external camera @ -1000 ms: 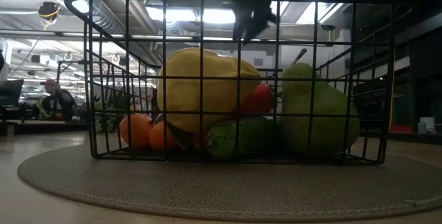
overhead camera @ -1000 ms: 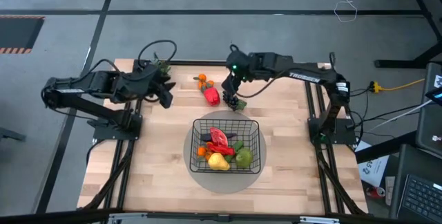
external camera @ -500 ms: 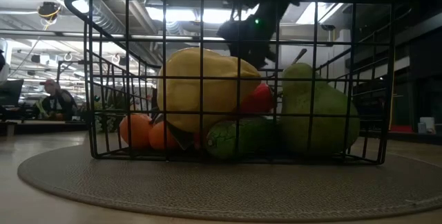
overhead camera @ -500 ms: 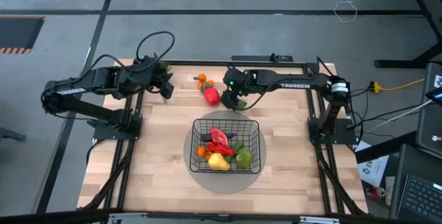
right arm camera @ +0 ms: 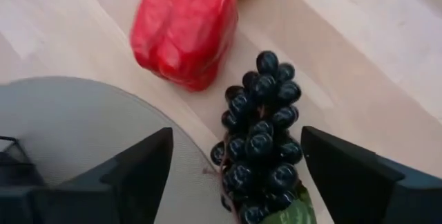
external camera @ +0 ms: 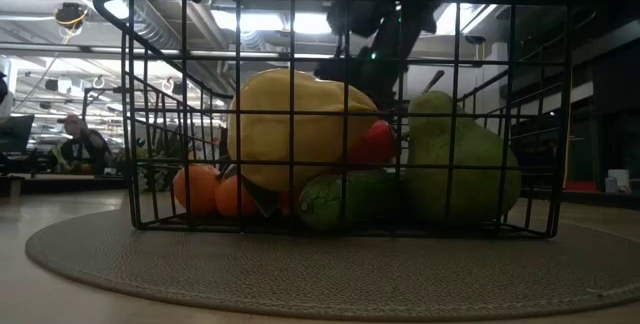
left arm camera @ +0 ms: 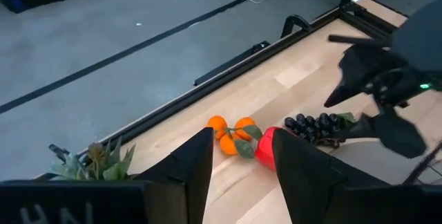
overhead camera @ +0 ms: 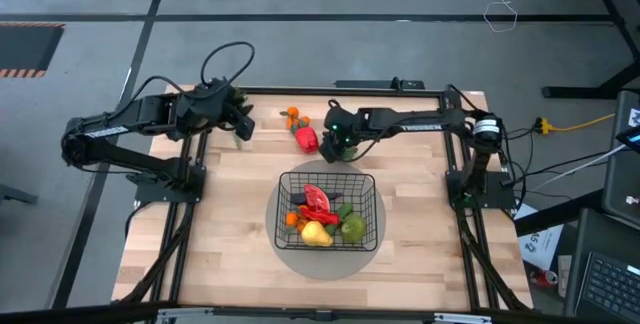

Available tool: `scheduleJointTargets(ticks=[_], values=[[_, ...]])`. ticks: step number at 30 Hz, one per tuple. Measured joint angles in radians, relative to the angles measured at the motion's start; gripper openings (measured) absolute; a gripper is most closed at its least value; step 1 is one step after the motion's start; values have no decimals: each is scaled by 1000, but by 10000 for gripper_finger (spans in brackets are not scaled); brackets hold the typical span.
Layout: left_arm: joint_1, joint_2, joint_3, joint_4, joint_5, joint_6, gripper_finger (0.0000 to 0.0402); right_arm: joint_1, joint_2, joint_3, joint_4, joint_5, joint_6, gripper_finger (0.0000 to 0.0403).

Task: Build produce basket
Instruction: Put the black grapes into the black wire basket

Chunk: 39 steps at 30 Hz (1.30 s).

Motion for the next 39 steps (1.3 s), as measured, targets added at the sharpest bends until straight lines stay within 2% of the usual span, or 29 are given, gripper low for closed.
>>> scheduleJointTargets(ticks=[10,16,20,26,35,39], values=[[4,0,0,-2,20,-1,146,-35,112,1,-7,-53,41,324],[4,0,0,-5,22,-2,146,-65,117,1,-67,-55,79,324],[4,0,0,-5,24,-2,146,-95,117,1,-91,-55,78,308],[4,0,0,-20,24,-1,146,-133,123,2,-118,-55,77,249],[4,0,0,-40,24,0,146,-162,117,12,-140,-154,71,112],[4,0,0,-48,24,0,146,-162,116,85,-232,-166,24,58]])
